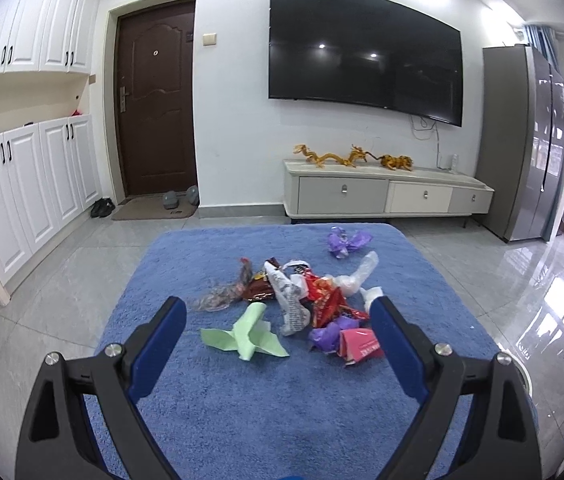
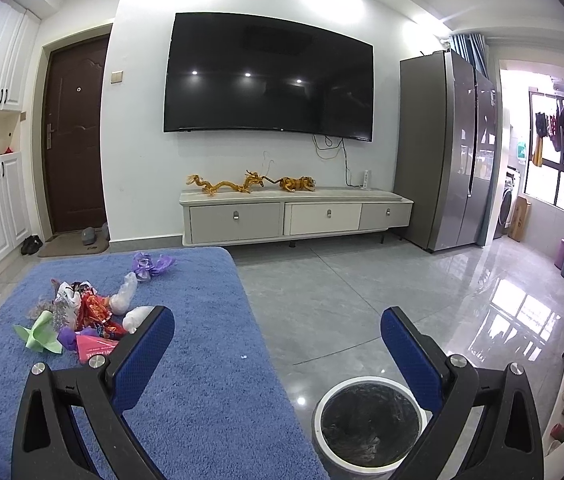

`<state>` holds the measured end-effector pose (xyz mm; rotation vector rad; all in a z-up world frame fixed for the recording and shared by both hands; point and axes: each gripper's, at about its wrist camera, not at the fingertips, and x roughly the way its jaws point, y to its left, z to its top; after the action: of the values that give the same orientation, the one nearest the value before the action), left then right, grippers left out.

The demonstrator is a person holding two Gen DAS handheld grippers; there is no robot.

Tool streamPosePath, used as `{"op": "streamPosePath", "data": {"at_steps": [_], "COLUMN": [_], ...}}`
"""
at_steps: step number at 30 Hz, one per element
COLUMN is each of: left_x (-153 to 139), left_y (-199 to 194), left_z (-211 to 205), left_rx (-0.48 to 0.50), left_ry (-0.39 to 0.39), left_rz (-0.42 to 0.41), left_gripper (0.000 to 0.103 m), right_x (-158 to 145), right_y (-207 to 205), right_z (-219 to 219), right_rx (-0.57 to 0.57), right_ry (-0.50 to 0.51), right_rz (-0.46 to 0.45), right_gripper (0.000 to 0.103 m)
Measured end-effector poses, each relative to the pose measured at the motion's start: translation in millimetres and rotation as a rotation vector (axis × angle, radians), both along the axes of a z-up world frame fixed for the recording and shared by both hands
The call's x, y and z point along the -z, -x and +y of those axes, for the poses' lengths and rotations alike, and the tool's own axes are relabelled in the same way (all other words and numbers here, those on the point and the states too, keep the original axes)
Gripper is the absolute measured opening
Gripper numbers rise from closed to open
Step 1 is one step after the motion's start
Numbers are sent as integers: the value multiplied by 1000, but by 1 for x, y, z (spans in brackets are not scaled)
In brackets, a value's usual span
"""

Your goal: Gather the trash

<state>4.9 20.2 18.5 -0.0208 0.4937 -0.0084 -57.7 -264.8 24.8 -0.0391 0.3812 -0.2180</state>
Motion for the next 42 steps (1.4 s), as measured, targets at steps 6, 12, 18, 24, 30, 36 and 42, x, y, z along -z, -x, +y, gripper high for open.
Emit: {"op": "streamPosePath", "data": {"at_steps": [6, 12, 18, 24, 30, 36, 42], "left_x": [1, 6, 34, 65, 83, 100, 124], "left_y": [-8, -21, -46, -67, -100, -137, -160], "left_z": [23, 55, 67, 57, 48, 46, 49], "left_rx": [-40, -114, -46, 58, 129, 162, 170], "left_ry": [27, 19, 20, -8, -26, -53, -48], "left_rz": [10, 23, 141, 230, 281, 328, 401], "left_gripper": [93, 93, 93, 88, 84, 84, 75], "right_x": [4, 14, 34, 59, 90, 107, 133], "right_y": [-4, -19, -52, -95, -134, -168, -193], "right_z": [-3, -6, 6, 33, 91, 135, 157], "right_rx": [-10, -72, -212, -447, -692, -822, -900], "right_ry": [-7, -67, -141, -243, -222, -105, -4], "right_rz": [-16, 28, 148, 272, 398, 461, 535], "right_gripper": [103, 103, 103, 102, 98, 98, 94]}}
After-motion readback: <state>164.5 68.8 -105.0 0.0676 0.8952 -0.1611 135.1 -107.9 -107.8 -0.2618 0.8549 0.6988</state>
